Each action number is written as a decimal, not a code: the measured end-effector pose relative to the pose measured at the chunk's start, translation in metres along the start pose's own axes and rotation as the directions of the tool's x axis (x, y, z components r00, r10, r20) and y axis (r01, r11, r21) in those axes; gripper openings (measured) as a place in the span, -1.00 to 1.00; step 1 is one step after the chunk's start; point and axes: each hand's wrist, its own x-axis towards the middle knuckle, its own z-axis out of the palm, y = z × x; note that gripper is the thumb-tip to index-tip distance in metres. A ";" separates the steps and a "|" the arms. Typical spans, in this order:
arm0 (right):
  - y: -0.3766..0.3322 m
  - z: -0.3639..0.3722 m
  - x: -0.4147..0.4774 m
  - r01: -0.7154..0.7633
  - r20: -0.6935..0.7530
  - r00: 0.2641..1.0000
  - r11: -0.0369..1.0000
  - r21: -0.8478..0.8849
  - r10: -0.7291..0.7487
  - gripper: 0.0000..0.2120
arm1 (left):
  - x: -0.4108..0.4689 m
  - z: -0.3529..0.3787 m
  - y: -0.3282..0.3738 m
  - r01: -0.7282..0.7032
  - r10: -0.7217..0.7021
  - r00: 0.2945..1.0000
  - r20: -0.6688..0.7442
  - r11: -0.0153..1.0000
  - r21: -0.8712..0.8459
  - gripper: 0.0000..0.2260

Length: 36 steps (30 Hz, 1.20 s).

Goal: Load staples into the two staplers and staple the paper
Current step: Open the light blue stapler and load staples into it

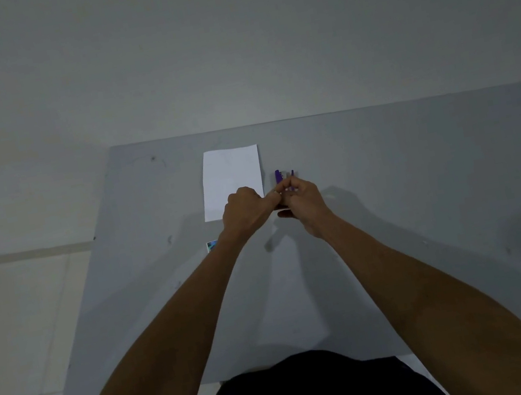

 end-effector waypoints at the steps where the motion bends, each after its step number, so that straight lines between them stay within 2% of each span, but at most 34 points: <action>1: 0.000 0.000 0.000 -0.002 0.002 1.000 1.000 0.001 0.002 -0.78 | 0.001 0.001 -0.001 -0.010 0.010 1.000 -0.001 1.000 0.009 -0.54; 10: -0.003 -0.003 0.000 0.001 0.002 1.000 1.000 -0.002 -0.001 -0.82 | 0.001 0.002 -0.004 -0.081 0.081 0.997 -0.015 0.997 0.014 -0.54; 15: -0.006 -0.003 0.000 0.008 0.009 1.000 1.000 0.001 -0.008 -0.83 | 0.002 0.002 -0.003 -0.073 0.073 0.997 -0.026 0.997 -0.003 -0.46; 23: -0.006 0.000 0.000 0.020 0.017 1.000 1.000 -0.008 -0.020 -0.83 | 0.004 -0.003 -0.002 -0.054 0.054 0.998 -0.016 0.998 0.016 -0.54; 29: -0.007 0.002 0.000 0.028 0.003 1.000 1.000 -0.011 -0.028 -0.77 | 0.003 -0.004 0.000 -0.044 0.045 0.999 -0.018 0.999 0.015 -0.42; 36: -0.003 0.000 -0.005 0.073 -0.028 0.997 0.994 0.079 -0.071 -0.76 | 0.005 -0.007 -0.003 -0.064 0.069 0.995 -0.076 0.996 0.063 -0.61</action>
